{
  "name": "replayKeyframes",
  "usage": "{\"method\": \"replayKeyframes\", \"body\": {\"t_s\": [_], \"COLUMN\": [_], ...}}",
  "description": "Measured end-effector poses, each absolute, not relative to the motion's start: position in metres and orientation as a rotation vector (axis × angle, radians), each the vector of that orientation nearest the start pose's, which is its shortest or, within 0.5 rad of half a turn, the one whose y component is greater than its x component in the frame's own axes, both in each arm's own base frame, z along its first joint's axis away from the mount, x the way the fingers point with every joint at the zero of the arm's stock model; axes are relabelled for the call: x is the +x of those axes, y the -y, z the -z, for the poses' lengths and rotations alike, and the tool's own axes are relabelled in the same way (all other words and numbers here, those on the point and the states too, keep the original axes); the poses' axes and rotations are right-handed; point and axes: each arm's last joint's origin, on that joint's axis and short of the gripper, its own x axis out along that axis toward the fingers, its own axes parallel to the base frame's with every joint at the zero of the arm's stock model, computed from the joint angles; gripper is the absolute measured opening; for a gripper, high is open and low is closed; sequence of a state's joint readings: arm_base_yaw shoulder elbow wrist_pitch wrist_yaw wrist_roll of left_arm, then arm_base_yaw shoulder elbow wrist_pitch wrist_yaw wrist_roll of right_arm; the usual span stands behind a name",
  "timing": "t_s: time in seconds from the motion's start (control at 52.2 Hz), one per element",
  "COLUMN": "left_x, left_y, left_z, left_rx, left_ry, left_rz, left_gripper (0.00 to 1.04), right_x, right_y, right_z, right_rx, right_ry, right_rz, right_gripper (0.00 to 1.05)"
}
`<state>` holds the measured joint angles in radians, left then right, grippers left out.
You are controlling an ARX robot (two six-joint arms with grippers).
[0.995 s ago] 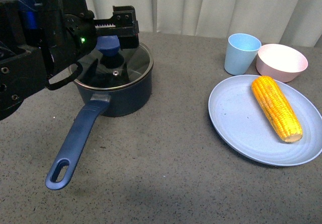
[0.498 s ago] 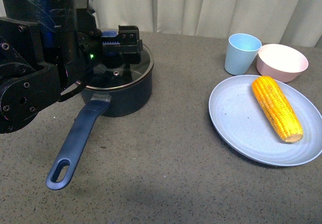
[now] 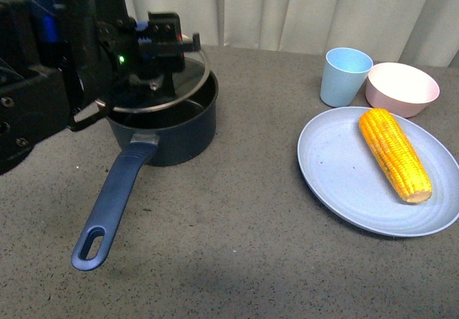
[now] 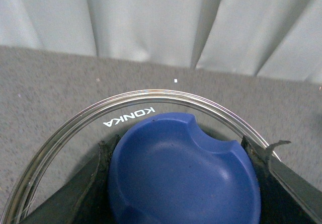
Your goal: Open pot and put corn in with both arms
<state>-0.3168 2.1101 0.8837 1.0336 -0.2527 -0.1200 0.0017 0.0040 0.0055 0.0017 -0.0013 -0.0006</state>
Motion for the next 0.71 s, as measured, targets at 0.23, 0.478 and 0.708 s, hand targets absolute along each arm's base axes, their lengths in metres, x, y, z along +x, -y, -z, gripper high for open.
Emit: {"method": "replayKeyframes", "body": {"t_s": [0.23,0.478,0.708], "left_x": [0.366,0.357,0.358], "left_y": [0.044,-0.028,-0.037], "left_z": [-0.115,-0.084,-0.045], "left_rx": [-0.074,-0.093,-0.13], "left_ry": [-0.075,-0.14,-0.227], "left_rz": [-0.097,-0.222,-0.228], "left_gripper": [0.62,0.62,0.62], "right_x": [0.098,0.098,0.098], "right_y": [0.0,0.0,0.0], "right_z": [-0.165,-0.165,-0.165], "right_rx": [-0.001,-0.001,-0.001], "right_ry": [0.003,0.003,0.003], "right_rz": [-0.003,-0.003,-0.003], "right_gripper": [0.95,0.95,0.95]}}
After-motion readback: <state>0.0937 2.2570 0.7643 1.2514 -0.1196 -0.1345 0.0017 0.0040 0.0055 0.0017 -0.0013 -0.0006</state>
